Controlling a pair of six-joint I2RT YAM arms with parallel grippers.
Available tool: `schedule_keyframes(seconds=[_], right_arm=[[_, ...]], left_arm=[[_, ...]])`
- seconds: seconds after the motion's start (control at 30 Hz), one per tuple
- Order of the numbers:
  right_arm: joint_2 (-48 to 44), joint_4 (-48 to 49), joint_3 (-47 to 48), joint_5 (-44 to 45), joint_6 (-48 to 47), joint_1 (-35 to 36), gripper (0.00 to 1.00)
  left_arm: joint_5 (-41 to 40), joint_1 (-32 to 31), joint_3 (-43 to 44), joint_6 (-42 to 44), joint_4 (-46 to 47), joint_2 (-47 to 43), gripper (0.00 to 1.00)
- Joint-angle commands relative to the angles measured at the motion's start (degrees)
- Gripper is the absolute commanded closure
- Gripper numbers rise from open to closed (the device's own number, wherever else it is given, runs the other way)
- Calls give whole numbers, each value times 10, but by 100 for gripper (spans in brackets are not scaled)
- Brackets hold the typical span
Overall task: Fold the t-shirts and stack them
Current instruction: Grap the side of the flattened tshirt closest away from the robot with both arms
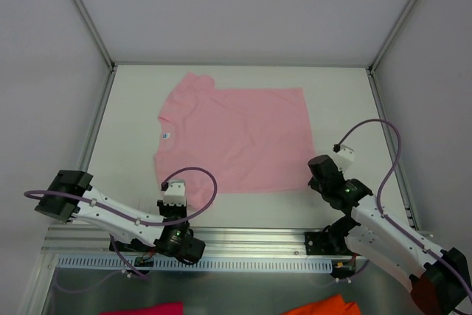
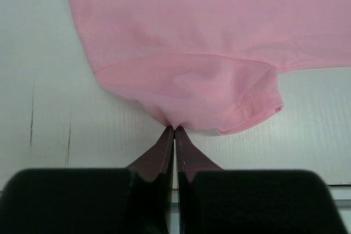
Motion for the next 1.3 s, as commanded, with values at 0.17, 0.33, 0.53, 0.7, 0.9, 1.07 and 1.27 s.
schedule_keyframes(seconds=[0.17,0.33,0.53,0.7,0.9,1.07,1.27], right_arm=[[-20,-10,70,18,-69,-3,99],[-20,7,90,6,-81,-3,99],[7,22,116,-4,-89,-3,99],[21,12,137,32,-95,-3,99],[80,-22,200,98,-114,-3,99],[127,-40,255,130,-133,-23,99],[178,-28,292,105,-157,-56,99]], left_arm=[[-46,30,78,-213,-145,9,100],[-66,100,135,-162,-144,46,100],[-99,157,187,-97,-144,32,100],[-121,217,197,-63,-144,-7,100],[-125,286,204,-45,-142,3,100],[-133,337,231,-25,-138,31,100],[-143,392,243,22,-115,43,100]])
